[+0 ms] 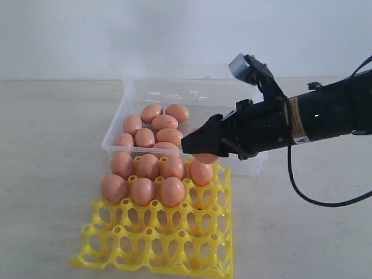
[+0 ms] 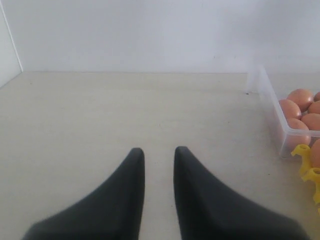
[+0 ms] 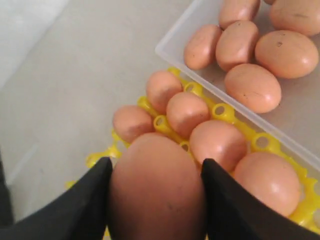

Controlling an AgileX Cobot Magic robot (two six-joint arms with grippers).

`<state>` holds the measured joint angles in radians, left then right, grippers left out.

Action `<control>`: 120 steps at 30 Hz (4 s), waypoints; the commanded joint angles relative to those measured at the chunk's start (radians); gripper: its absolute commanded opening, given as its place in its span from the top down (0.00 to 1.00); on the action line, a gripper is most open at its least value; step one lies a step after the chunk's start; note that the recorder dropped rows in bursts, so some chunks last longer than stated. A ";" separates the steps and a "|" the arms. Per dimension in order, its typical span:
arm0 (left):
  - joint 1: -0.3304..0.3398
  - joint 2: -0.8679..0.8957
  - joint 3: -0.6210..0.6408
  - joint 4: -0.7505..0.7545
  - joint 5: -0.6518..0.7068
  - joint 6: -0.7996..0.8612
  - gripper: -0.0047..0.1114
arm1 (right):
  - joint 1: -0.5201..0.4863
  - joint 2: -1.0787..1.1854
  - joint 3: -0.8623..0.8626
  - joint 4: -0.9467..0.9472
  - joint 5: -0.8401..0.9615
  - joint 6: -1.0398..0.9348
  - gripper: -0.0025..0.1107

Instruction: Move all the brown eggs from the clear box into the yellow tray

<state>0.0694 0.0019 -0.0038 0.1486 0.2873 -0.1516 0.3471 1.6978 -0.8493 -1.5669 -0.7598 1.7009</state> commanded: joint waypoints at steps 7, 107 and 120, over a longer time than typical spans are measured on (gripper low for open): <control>-0.009 -0.002 0.004 -0.010 -0.003 -0.010 0.77 | 0.184 0.058 -0.007 0.009 0.345 -0.200 0.98; -0.009 -0.002 0.004 0.016 -0.228 -0.010 0.77 | 0.186 0.469 -1.181 1.970 1.931 -2.032 0.98; -0.009 -0.002 0.004 0.016 -0.202 -0.010 0.77 | 0.212 0.707 -1.316 1.781 1.870 -2.154 0.45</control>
<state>0.0694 0.0019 -0.0038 0.1603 0.0782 -0.1553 0.5583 2.3957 -2.1586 0.2512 1.1468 -0.4308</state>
